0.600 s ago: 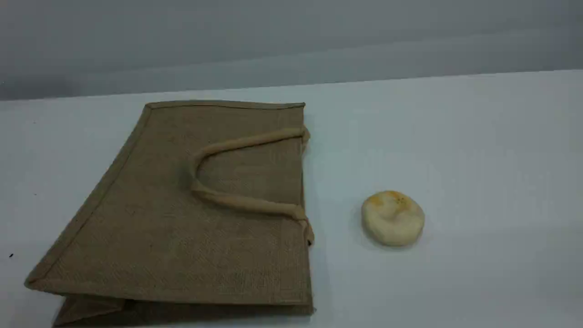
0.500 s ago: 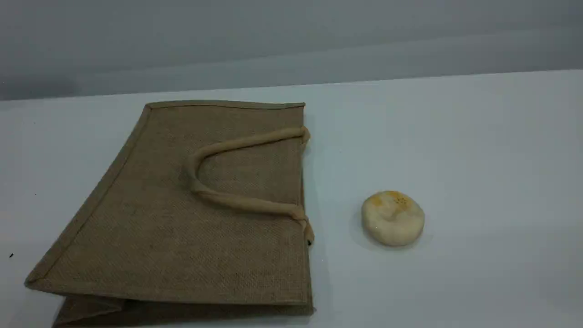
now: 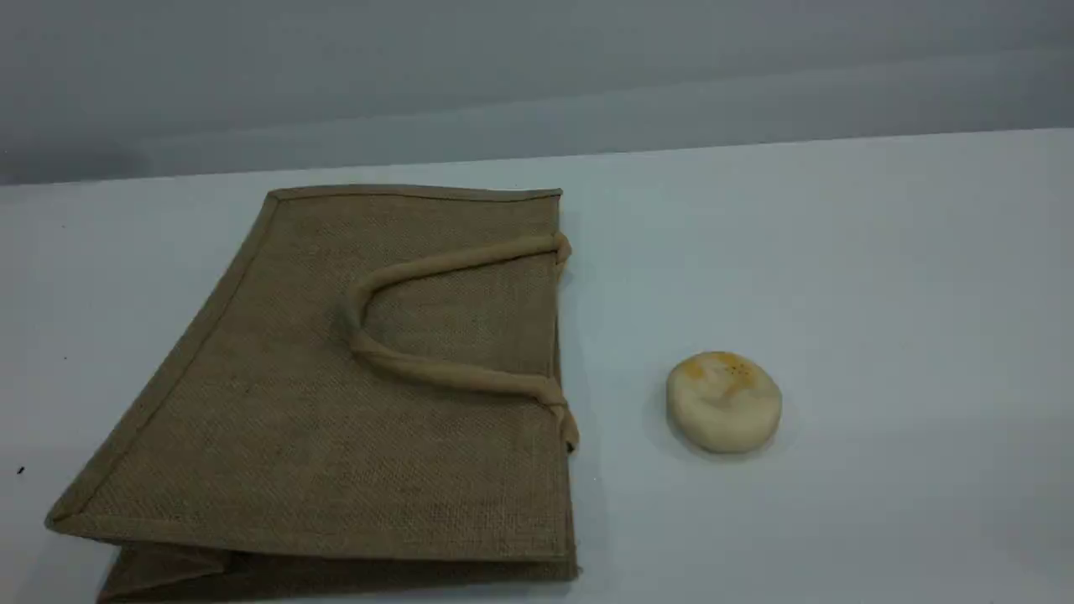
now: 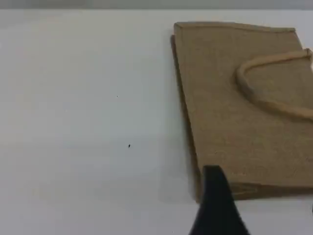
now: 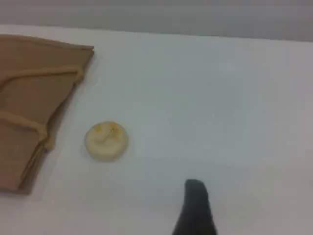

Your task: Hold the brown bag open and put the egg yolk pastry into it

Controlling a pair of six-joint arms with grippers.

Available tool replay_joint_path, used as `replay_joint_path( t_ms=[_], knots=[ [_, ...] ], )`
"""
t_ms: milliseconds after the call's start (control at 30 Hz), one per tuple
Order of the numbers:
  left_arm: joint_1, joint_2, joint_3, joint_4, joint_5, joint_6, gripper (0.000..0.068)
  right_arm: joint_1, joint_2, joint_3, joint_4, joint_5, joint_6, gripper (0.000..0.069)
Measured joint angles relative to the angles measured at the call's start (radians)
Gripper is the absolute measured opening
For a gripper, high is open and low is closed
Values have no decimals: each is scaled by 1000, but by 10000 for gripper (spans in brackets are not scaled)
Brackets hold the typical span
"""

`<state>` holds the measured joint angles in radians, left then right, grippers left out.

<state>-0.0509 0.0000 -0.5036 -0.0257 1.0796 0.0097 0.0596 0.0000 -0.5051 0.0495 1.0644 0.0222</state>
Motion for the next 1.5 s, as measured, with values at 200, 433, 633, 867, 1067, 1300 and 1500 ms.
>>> replay_joint_path(
  t_ms=[200,433,633,867,1067,1300,1500],
  knots=[
    [0,0,0,0,0,0,407,0,0,0,0,0,0,479],
    [0,0,0,0,0,0,407,0,0,0,0,0,0,479],
    [0,0,0,0,0,0,407,0,0,0,0,0,0,479],
    [0,0,0,0,0,0,407,0,0,0,0,0,0,479],
    [0,0,0,0,0,0,407,0,0,0,35,0,1,479],
    [0,0,-1,0,0,0,407,0,0,-1,38,-4,0,479],
    [0,62,-57,-27,-84,2,407,0,8,-10,83,-12,-56,479]
  ],
)
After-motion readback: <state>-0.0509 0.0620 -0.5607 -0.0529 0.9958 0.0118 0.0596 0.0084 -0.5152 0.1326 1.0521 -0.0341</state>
